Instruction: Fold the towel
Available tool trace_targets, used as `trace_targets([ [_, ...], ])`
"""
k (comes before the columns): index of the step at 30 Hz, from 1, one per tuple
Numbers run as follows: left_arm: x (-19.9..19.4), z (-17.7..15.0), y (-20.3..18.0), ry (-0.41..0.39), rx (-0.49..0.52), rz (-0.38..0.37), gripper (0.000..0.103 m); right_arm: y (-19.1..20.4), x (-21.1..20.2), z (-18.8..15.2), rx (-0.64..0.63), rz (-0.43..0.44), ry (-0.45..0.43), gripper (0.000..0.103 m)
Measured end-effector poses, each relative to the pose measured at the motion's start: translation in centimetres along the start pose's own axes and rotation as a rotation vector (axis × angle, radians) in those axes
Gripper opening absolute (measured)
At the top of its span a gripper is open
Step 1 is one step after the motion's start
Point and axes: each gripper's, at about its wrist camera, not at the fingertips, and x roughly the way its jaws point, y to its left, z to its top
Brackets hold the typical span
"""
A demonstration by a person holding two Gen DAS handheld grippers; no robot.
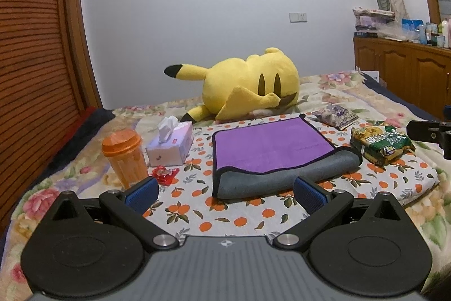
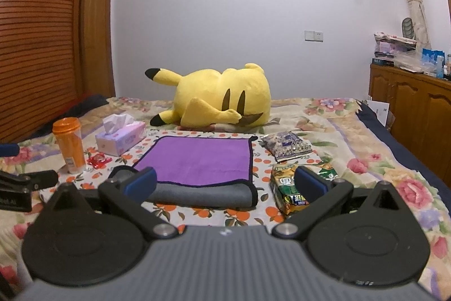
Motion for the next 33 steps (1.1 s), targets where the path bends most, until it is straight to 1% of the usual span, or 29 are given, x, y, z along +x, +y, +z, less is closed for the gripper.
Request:
trace_targets([
  [7, 1.6, 0.2, 0.0, 0.033, -0.008, -0.007, 0.103, 0.1, 1.3, 0.0, -0.004, -0.002, 0.039, 0.103],
  [16, 3.7, 0.4, 0.0, 0.057, 0.009, -0.01, 0.103, 0.3, 2.8, -0.2, -0.014, -0.001, 0.067, 0.103],
  [33, 7.4, 0.6, 0.8, 0.122, -0.007, -0.014, 0.103, 0.4, 5.6, 0.1, -0.026, 0.008, 0.111, 0.103],
])
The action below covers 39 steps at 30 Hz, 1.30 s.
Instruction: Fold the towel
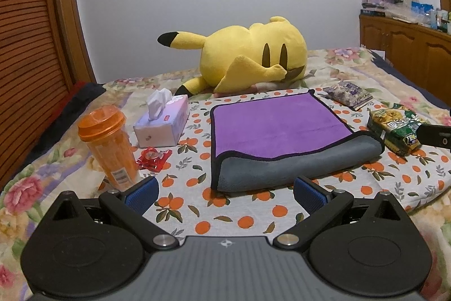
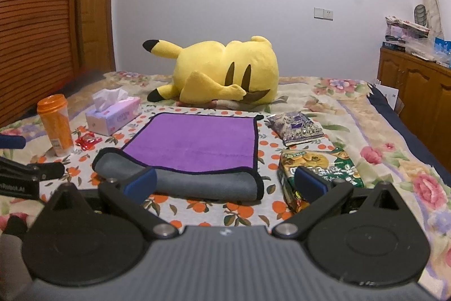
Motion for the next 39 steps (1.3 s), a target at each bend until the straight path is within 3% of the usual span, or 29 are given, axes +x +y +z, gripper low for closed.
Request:
trace_targets([
  [39, 8.5, 1.1, 1.3, 0.088, -0.011, -0.038, 0.103, -0.9, 8.2, 1.3, -0.005, 0.039, 0.082, 0.103],
])
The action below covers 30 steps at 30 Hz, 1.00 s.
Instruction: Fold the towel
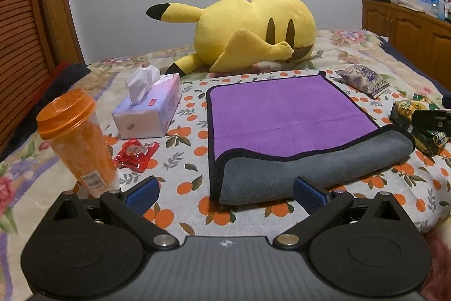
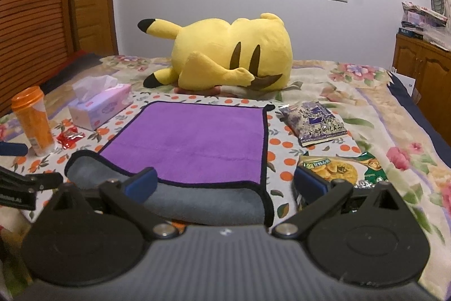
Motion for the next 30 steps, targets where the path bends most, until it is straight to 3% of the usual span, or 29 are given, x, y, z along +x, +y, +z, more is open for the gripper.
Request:
trace_targets([
  [18, 2.5, 0.7, 0.3, 0.021, 0.024, -0.044, 0.085, -1.0, 2.7, 0.1, -0.014, 0.0, 0.043, 0.102],
  [22, 3.6, 0.8, 0.4, 0.036, 0.036, -0.049, 0.082, -1.0, 3.5, -0.1, -0.017, 0.009, 0.072, 0.091],
  [30, 5.5, 1.0, 1.2, 0.07, 0.013, -0.072, 0.077, -1.2, 5.0, -0.7, -0.023, 0.026, 0.128, 0.09],
])
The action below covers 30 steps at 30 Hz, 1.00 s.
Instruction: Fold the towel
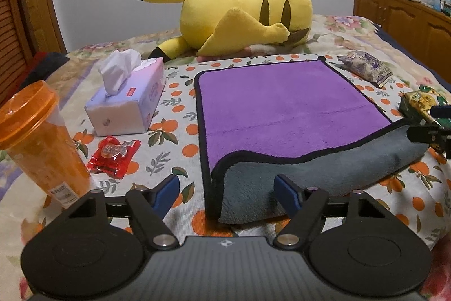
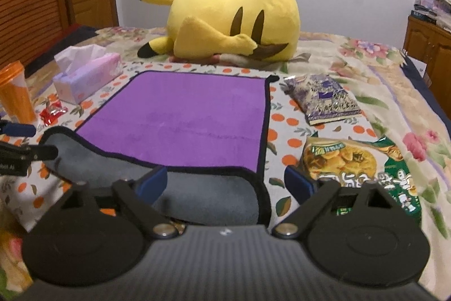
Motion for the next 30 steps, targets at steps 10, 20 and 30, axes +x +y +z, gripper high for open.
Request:
trace_targets([
  [10, 1.3, 0.5, 0.4, 0.025, 0.007, -0.022, 0.069, -0.8, 1.4, 0.0, 0.018, 0.03, 0.048, 0.088],
  [20, 2.8, 0.2, 0.8, 0.085, -0.006, -0.048, 0.061, -1.8, 2.8, -0.3, 0.073, 0.073, 0.115, 0.079],
  [30, 2.1, 0.4, 0.1, 0.084, 0.011, -0.094, 0.038, -2.0, 3.0, -0.3, 0.076, 0.106, 0.14, 0.057],
])
